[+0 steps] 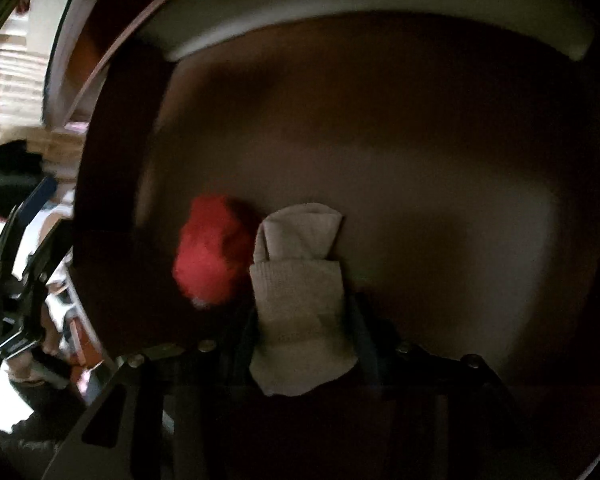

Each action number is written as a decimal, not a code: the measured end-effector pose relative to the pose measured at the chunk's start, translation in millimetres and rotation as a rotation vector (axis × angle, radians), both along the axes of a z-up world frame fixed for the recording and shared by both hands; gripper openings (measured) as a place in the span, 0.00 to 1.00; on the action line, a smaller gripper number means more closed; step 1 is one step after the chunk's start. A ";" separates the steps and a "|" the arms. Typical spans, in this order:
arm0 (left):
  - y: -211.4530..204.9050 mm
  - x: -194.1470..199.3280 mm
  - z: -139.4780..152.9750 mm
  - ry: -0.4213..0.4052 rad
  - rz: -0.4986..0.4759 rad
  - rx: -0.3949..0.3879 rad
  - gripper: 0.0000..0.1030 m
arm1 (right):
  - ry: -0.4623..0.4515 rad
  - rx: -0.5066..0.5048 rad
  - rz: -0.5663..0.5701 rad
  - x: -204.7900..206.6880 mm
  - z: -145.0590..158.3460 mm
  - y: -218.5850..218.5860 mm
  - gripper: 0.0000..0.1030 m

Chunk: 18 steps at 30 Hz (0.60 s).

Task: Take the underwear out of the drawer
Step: 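Grasp the red knit sock with the left tool while the right tool grasps the beige sock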

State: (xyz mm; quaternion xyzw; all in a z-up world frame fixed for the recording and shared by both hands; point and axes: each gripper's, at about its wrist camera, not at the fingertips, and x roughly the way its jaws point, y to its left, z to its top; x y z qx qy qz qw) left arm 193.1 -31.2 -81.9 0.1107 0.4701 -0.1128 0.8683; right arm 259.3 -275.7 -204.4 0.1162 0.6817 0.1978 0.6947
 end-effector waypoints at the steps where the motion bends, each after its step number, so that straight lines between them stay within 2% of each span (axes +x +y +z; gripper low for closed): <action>1: -1.9 0.5 -1.0 0.005 -0.005 0.000 1.00 | -0.027 -0.028 -0.015 -1.1 3.5 -3.6 0.45; 3: -6.8 1.9 -3.3 0.022 -0.014 0.000 1.00 | -0.074 -0.054 -0.036 -3.3 9.2 -8.1 0.45; 8: -24.2 7.2 -12.1 0.093 -0.047 -0.007 1.00 | -0.163 -0.032 -0.072 -12.2 23.1 -10.7 0.45; 12: -36.2 9.5 -22.6 0.146 -0.062 0.013 1.00 | -0.162 -0.027 -0.057 -10.6 20.3 -11.0 0.45; 18: -43.1 11.7 -33.9 0.194 -0.068 0.019 0.99 | -0.173 -0.095 0.017 -15.3 17.5 1.2 0.45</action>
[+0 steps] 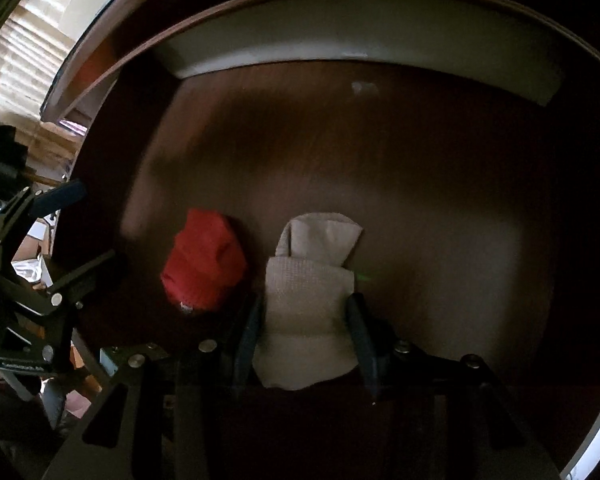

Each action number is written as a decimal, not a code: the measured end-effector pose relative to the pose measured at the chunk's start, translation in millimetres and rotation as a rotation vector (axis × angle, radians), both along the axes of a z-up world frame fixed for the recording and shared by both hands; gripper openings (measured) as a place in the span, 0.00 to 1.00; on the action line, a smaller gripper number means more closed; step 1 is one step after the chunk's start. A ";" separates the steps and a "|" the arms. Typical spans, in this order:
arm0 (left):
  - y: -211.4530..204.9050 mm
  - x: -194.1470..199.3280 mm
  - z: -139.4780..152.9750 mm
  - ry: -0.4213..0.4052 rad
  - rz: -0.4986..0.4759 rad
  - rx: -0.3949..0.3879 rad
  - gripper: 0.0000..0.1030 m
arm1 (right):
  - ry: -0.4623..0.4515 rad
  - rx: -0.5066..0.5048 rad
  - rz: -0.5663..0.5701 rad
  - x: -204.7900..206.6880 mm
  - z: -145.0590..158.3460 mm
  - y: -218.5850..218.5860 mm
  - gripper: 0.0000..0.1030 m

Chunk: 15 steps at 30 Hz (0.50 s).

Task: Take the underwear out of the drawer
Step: 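Grasp the red knit sock with the left tool while the right tool grasps the beige sock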

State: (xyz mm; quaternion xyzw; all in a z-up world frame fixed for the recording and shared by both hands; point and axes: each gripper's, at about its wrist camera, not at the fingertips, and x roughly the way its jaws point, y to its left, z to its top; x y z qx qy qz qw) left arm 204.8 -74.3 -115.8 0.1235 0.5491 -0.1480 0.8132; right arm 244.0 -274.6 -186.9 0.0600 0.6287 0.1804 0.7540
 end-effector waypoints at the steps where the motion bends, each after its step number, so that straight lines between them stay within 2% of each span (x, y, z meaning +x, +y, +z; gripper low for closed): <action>1: -1.0 0.5 -0.8 0.007 0.000 -0.002 0.99 | 0.002 -0.006 0.003 1.0 -1.2 2.1 0.45; 5: -6.9 2.2 -3.0 0.031 -0.014 -0.005 0.99 | 0.026 -0.019 0.008 0.7 -4.4 7.4 0.46; 11: -20.5 9.3 -15.2 0.084 -0.043 0.039 0.99 | 0.037 -0.011 -0.011 -4.9 -5.1 2.0 0.45; 15: -25.2 14.7 -21.7 0.140 -0.040 0.022 0.99 | 0.032 -0.002 -0.045 -6.1 -1.5 -6.3 0.37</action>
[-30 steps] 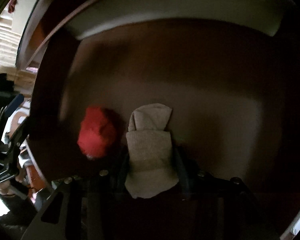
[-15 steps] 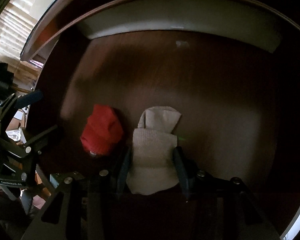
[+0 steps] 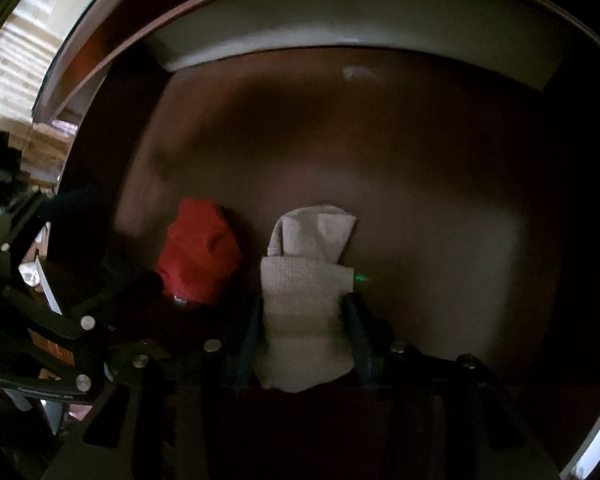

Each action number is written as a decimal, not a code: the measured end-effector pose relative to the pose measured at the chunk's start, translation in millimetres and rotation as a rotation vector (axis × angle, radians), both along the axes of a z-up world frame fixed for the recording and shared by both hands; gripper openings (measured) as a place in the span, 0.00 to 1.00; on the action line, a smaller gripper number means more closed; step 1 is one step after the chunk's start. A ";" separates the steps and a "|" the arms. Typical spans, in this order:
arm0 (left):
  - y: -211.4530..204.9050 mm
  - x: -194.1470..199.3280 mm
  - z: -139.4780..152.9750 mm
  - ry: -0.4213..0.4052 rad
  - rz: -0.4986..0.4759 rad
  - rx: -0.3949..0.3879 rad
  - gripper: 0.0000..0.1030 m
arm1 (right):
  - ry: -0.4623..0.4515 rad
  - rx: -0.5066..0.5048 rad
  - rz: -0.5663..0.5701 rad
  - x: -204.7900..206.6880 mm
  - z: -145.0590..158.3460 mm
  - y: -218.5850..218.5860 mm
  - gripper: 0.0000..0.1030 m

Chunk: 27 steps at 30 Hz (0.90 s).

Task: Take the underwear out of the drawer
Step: 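Grasp the red knit sock with the left tool while the right tool grasps the beige sock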

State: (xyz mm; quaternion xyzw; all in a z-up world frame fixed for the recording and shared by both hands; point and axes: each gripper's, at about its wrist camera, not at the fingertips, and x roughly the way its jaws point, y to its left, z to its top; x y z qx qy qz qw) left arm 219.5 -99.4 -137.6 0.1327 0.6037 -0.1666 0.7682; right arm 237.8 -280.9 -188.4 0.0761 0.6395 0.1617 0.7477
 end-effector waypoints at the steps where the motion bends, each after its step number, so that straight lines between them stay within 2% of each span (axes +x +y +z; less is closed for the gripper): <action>1: -0.9 2.0 -2.2 0.019 0.002 -0.012 0.99 | -0.009 -0.002 -0.015 -1.9 3.3 -5.6 0.36; 6: -4.6 11.6 -13.4 0.108 0.030 -0.063 0.99 | -0.087 -0.048 -0.086 -7.1 15.4 -24.1 0.34; 12: -6.0 29.4 -28.6 0.219 0.083 -0.051 0.99 | -0.073 -0.013 -0.081 -10.0 10.0 -23.9 0.35; 16: -8.1 34.8 -42.6 0.299 0.072 -0.050 0.84 | -0.079 -0.001 -0.088 -4.5 6.1 -19.5 0.35; 20: -11.2 36.3 -48.8 0.323 0.038 -0.035 0.76 | -0.071 0.015 -0.094 -2.5 0.7 -18.9 0.35; 24: -16.8 39.6 -46.3 0.283 0.018 -0.006 0.67 | -0.068 0.023 -0.091 -2.3 -0.7 -18.3 0.35; 26: -19.5 31.1 -42.8 0.247 0.013 0.001 0.53 | -0.060 0.035 -0.097 -1.3 -1.1 -20.1 0.35; 27: -18.5 30.8 -41.0 0.228 0.012 -0.011 0.49 | -0.053 0.054 -0.107 -1.6 -0.3 -23.1 0.35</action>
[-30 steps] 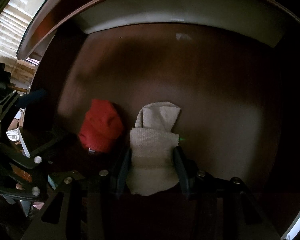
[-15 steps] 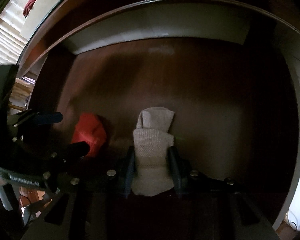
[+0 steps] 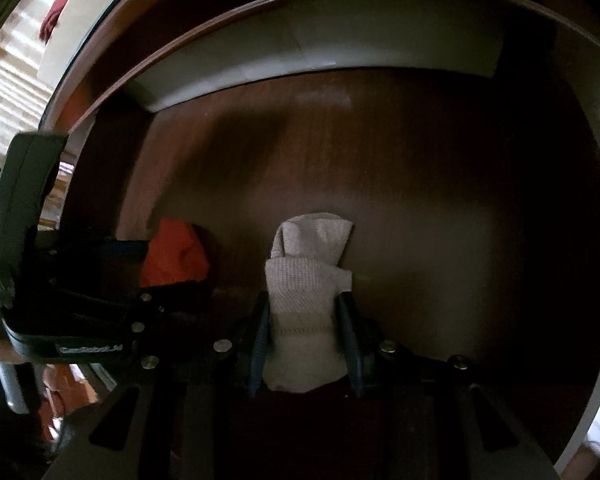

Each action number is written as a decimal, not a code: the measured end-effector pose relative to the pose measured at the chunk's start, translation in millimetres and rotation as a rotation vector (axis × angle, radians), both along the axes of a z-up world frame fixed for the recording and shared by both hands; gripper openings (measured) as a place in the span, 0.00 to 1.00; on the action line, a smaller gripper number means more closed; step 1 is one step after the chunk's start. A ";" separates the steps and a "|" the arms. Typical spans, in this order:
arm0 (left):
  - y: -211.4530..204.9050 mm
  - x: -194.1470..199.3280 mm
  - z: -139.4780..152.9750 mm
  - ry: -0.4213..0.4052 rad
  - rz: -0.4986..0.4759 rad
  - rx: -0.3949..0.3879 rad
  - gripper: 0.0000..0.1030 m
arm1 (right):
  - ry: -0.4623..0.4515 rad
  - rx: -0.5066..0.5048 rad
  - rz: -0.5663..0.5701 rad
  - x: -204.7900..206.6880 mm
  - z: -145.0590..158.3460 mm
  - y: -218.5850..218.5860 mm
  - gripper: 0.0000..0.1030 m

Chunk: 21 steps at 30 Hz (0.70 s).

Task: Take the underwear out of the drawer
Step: 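Grasp the red knit sock with the left tool while the right tool grasps the beige sock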

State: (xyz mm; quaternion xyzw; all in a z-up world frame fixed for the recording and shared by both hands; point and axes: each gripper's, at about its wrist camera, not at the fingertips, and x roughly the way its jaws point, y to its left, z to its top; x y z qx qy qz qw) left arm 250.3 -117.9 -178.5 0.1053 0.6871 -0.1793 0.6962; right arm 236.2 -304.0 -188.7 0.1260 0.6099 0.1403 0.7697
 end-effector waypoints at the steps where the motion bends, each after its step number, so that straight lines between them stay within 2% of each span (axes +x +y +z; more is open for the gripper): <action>1: 1.6 -0.1 1.0 -0.004 0.006 -0.019 0.46 | 0.001 0.010 -0.005 0.4 0.0 -0.2 0.35; 4: 9.0 -1.1 5.5 -0.022 0.025 -0.126 0.41 | -0.017 0.015 0.005 -0.8 3.7 4.0 0.35; 6: 12.7 -2.1 10.0 -0.055 0.040 -0.156 0.41 | -0.019 0.004 0.017 -2.6 5.1 8.0 0.37; 9: 8.9 -5.2 20.8 -0.106 0.056 -0.157 0.41 | 0.003 0.005 0.019 -0.9 0.4 13.3 0.38; 13: 14.3 -12.5 27.4 -0.124 0.070 -0.176 0.41 | 0.017 -0.018 0.026 -0.2 -1.7 20.6 0.43; 21: 25.3 -24.6 54.7 -0.232 0.101 -0.196 0.41 | 0.035 -0.043 0.045 0.0 -1.5 32.2 0.44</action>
